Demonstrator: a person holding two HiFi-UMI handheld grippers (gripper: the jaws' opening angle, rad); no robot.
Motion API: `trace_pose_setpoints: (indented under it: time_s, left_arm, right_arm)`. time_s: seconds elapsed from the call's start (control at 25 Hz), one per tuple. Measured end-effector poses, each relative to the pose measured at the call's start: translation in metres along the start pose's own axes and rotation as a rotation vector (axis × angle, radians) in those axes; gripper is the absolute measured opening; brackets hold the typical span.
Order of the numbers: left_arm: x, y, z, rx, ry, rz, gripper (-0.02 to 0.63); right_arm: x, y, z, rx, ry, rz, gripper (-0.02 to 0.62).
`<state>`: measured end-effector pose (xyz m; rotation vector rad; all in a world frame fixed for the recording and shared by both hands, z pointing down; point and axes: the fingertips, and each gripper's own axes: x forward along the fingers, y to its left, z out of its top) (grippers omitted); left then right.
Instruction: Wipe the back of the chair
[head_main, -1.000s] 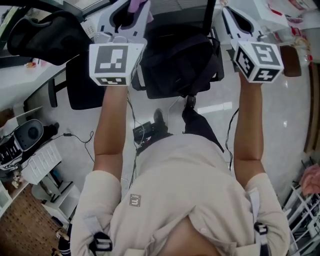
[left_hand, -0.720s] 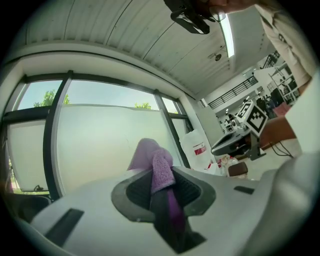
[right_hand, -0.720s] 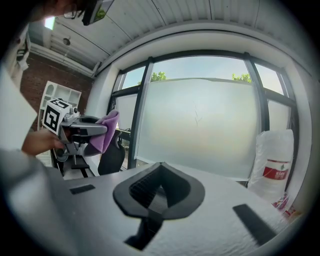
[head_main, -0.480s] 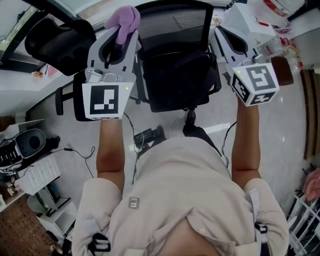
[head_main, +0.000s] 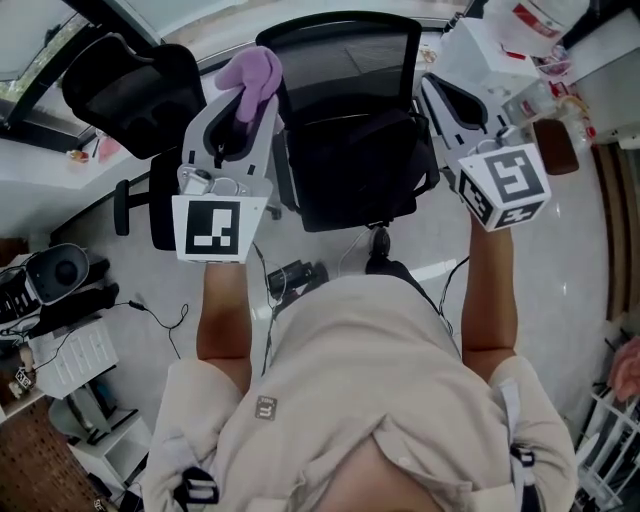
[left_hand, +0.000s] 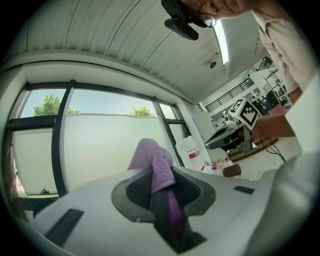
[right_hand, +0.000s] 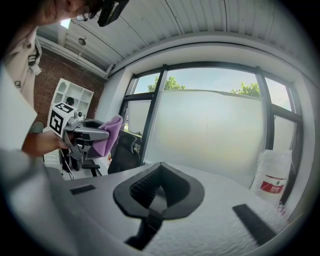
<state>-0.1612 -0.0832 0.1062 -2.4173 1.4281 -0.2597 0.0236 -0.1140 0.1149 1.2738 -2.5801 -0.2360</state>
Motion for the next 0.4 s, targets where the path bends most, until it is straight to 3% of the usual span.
trace_pose_setpoints:
  time_s: [0.4]
  left_arm:
    - [-0.022, -0.001, -0.005, -0.017, -0.02, -0.014, 0.086]
  right_arm:
    - [-0.003, 0.029, 0.005, -0.021, 0.005, 0.011, -0.009]
